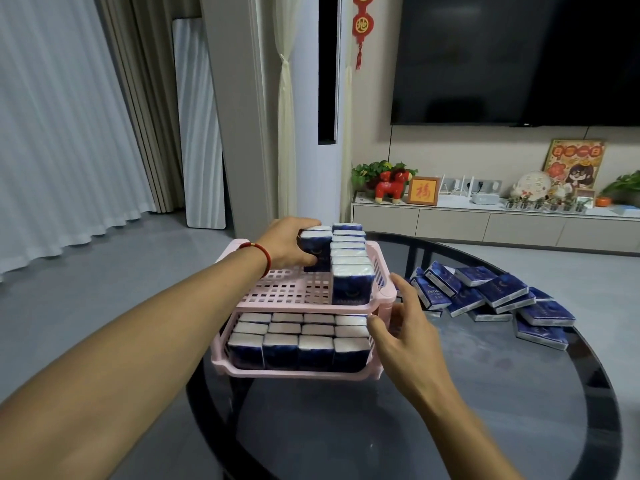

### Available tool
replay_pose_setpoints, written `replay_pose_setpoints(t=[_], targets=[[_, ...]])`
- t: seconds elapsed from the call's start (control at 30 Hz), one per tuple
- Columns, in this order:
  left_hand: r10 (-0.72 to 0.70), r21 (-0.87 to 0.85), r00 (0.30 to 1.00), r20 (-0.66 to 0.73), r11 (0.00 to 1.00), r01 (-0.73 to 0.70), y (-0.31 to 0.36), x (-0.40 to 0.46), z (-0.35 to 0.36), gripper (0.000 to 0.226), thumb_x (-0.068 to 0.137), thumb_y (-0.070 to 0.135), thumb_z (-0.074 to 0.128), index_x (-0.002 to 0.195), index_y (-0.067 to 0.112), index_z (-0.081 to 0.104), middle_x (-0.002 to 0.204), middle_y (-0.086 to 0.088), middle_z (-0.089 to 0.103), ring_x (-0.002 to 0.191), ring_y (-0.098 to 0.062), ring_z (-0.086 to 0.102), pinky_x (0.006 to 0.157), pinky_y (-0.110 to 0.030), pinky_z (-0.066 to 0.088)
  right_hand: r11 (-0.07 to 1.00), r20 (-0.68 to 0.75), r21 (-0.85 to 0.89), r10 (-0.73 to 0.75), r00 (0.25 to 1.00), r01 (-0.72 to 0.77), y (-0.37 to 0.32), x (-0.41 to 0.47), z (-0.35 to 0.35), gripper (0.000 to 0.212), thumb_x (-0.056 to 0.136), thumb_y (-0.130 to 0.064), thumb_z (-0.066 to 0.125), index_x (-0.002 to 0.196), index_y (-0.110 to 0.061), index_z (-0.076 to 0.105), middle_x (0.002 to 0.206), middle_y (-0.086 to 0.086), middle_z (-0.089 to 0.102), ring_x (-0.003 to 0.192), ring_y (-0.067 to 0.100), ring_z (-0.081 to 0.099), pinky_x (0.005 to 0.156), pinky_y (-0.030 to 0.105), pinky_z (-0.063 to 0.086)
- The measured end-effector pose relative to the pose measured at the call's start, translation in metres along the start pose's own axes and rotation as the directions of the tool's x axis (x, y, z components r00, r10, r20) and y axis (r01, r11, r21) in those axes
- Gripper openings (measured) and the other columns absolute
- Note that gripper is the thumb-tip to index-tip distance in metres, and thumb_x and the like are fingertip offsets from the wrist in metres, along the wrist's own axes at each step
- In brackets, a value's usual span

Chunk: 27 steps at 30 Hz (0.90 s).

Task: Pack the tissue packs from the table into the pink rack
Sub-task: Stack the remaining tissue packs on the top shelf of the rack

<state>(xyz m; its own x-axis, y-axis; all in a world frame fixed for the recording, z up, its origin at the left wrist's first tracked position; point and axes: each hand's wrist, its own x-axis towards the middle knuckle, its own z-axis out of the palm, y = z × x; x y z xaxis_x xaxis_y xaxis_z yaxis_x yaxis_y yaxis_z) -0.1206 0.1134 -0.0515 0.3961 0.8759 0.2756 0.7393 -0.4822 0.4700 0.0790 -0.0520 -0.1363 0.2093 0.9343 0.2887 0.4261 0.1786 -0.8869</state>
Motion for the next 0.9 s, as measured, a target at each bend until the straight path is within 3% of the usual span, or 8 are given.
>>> replay_pose_setpoints(t=[0.17,0.33,0.5,0.6,0.67,0.73,0.83,0.9], targets=[[-0.093,-0.020,0.994,0.065,0.995,0.094,-0.003,0.003,0.002,0.067,0.073,0.019,0.089,0.132,0.025,0.058,0.124,0.002,0.066,0.115,-0.021,0.063,0.092,-0.031,0.052,1.000,0.000,-0.003,-0.011,1.000,0.011,0.002,0.000,0.000,0.069,0.095,-0.020,0.061,0.152,-0.045,0.031,0.100,-0.025,0.067,0.092,-0.003,0.067,0.076,0.019,0.051],[-0.165,0.005,0.983,0.083,0.986,0.165,-0.001,0.001,0.006,0.111,0.077,0.021,0.089,0.162,0.021,0.019,0.156,-0.008,0.045,0.139,-0.030,0.047,0.102,-0.030,0.042,1.000,0.005,0.002,-0.025,1.000,0.025,0.003,0.000,-0.001,0.068,0.097,-0.023,0.061,0.153,-0.046,0.030,0.101,-0.030,0.065,0.093,-0.006,0.066,0.079,0.020,0.051],[-0.202,0.008,0.971,0.124,0.979,0.203,0.006,-0.004,-0.002,0.122,0.078,0.020,0.088,0.164,0.022,0.003,0.156,-0.014,0.045,0.132,-0.032,0.053,0.100,-0.034,0.048,0.998,0.006,0.012,-0.059,0.998,0.059,0.004,-0.005,-0.001,0.064,0.100,-0.036,0.057,0.154,-0.048,0.026,0.119,-0.029,0.063,0.110,-0.001,0.063,0.096,0.028,0.052],[-0.218,-0.089,0.965,0.145,0.969,0.232,0.020,-0.017,-0.012,0.118,0.081,0.004,0.082,0.163,0.022,-0.001,0.157,-0.018,0.041,0.129,-0.031,0.053,0.100,-0.038,0.052,0.994,0.010,0.113,0.002,1.000,-0.003,0.013,-0.002,-0.006,0.051,0.098,-0.055,0.045,0.147,-0.046,0.040,0.127,-0.020,0.065,0.118,0.007,0.062,0.101,0.033,0.048],[-0.186,-0.046,0.983,-0.007,0.982,0.185,0.032,-0.030,-0.018,0.106,0.084,0.008,0.080,0.164,0.022,0.011,0.159,-0.015,0.038,0.141,-0.031,0.045,0.109,-0.041,0.047,0.992,-0.050,0.110,0.066,0.997,-0.060,0.029,0.005,-0.011,0.043,0.094,-0.057,0.037,0.132,-0.044,0.054,0.122,-0.015,0.067,0.114,0.015,0.064,0.099,0.041,0.050],[-0.048,0.014,0.964,-0.261,0.998,0.053,0.047,-0.048,-0.018,0.081,0.087,0.005,0.071,0.157,0.022,0.034,0.151,-0.009,0.045,0.139,-0.027,0.045,0.113,-0.048,0.045,0.994,-0.126,0.016,0.105,0.986,-0.104,0.050,0.013,-0.015,0.040,0.095,-0.049,0.035,0.122,-0.031,0.060,0.114,-0.005,0.068,0.108,0.020,0.065,0.094,0.043,0.051],[0.142,0.008,0.813,-0.565,0.986,-0.166,0.082,-0.087,0.001,0.048,0.084,-0.007,0.061,0.126,0.016,0.066,0.123,-0.002,0.061,0.111,-0.021,0.061,0.098,-0.037,0.055,0.956,-0.166,-0.239,0.132,0.977,-0.169,0.082,0.025,-0.019,0.035,0.099,-0.032,0.043,0.127,-0.018,0.058,0.121,0.006,0.064,0.113,0.024,0.059,0.099,0.042,0.049],[0.232,0.001,0.739,-0.632,0.954,-0.299,0.106,-0.112,0.027,0.034,0.081,-0.011,0.060,0.103,0.012,0.071,0.105,0.000,0.066,0.092,-0.015,0.063,0.086,-0.023,0.053,0.908,-0.152,-0.365,0.158,0.976,-0.204,0.101,0.033,-0.019,0.035,0.100,-0.024,0.049,0.134,-0.018,0.053,0.133,0.009,0.052,0.120,0.027,0.054,0.103,0.041,0.046]])
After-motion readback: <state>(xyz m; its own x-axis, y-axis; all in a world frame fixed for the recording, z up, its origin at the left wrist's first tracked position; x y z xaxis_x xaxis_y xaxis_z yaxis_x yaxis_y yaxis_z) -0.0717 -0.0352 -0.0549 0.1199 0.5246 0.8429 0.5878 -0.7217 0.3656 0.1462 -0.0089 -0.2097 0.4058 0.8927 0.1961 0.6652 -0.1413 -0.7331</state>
